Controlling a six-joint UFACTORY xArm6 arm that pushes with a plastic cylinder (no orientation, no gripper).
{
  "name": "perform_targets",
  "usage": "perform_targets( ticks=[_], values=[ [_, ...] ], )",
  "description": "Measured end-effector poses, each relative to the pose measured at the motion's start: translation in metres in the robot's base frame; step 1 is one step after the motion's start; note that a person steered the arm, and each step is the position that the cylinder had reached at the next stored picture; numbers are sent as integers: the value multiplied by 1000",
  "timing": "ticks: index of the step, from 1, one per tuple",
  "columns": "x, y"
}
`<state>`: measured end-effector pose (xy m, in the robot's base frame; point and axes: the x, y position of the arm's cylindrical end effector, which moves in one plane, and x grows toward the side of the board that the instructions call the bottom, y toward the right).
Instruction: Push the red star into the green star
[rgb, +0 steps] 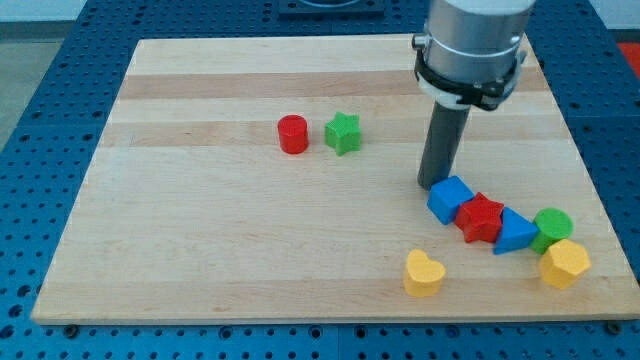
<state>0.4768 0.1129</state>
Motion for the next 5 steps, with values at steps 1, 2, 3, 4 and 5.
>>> perform_targets(
  ticks=[1, 2, 3, 4, 5],
  values=[
    [0, -8],
    [-8, -38],
    [3, -70],
    [42, -63],
    [74, -46]
  ],
)
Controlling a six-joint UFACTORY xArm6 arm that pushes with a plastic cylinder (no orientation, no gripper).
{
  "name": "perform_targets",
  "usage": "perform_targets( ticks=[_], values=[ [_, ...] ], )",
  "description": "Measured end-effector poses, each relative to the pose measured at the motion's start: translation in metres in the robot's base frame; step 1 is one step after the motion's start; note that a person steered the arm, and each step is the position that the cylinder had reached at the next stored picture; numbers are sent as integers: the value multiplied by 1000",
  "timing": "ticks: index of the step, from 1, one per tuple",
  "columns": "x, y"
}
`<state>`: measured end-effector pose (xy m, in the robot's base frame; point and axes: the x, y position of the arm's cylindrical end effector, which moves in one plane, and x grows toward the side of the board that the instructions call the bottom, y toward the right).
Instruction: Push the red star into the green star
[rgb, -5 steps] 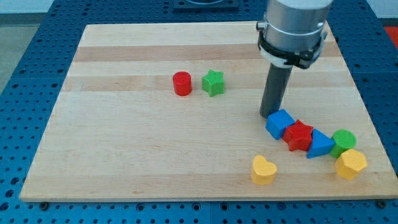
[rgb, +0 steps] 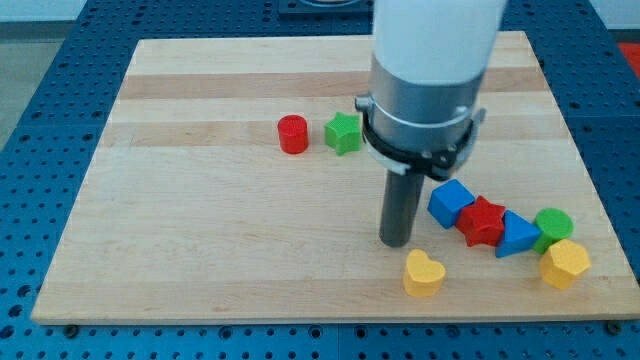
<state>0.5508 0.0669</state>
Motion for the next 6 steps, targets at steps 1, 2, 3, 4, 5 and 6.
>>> perform_targets(
  ticks=[1, 2, 3, 4, 5, 6],
  values=[
    [7, 28],
    [7, 47],
    [5, 62],
    [4, 82],
    [-4, 93],
    [-27, 102]
  ],
)
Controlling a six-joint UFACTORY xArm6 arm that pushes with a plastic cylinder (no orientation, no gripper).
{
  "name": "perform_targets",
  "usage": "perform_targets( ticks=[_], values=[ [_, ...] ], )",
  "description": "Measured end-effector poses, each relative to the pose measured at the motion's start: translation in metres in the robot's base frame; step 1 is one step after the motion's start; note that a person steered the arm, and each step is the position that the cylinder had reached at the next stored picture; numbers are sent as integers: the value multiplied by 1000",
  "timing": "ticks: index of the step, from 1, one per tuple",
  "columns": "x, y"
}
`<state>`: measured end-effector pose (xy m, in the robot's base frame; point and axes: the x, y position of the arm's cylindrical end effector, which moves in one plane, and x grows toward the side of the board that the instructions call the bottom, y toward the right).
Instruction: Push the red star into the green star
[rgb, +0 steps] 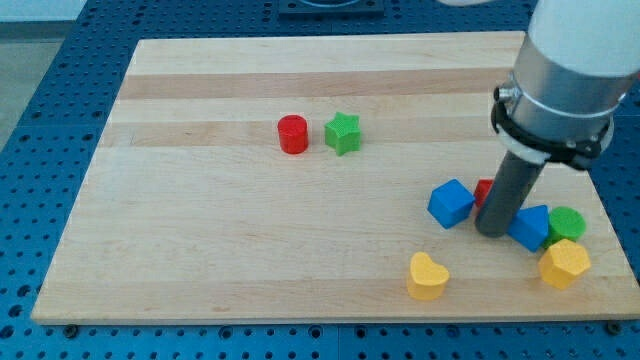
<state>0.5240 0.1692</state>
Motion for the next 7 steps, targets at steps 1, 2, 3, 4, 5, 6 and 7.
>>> perform_targets(
  ticks=[1, 2, 3, 4, 5, 6, 7],
  values=[
    [-35, 11],
    [-66, 20],
    [-54, 20],
    [-35, 58],
    [-59, 104],
    [-105, 102],
    [-117, 49]
  ],
)
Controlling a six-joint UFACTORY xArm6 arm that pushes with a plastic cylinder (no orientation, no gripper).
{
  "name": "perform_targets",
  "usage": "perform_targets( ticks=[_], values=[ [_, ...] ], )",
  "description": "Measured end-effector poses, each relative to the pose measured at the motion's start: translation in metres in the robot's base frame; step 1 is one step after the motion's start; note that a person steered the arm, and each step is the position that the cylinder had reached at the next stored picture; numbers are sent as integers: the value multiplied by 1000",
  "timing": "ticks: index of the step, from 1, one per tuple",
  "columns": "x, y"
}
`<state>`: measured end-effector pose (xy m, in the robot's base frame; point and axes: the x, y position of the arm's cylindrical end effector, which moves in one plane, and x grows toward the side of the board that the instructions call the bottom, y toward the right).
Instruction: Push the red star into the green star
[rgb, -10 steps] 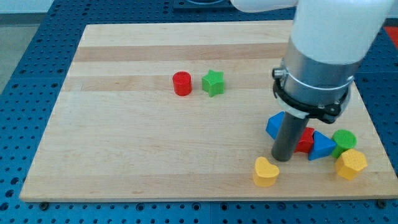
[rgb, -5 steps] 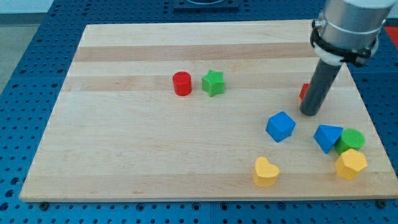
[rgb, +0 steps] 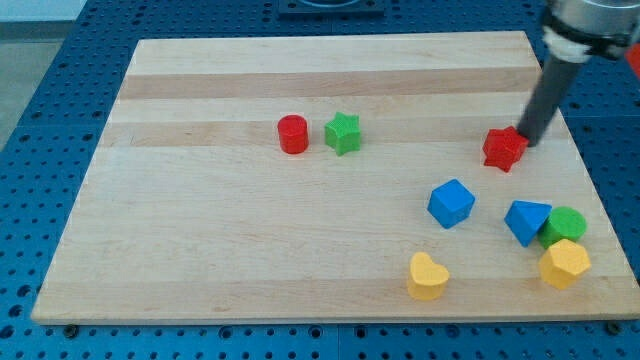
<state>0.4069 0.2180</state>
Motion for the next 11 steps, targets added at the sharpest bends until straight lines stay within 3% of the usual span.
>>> perform_targets(
  ticks=[1, 2, 3, 5, 8, 10, 11],
  values=[
    [7, 0],
    [10, 49],
    [45, 58],
    [26, -12],
    [65, -65],
    [16, -67],
    [6, -98]
  ],
)
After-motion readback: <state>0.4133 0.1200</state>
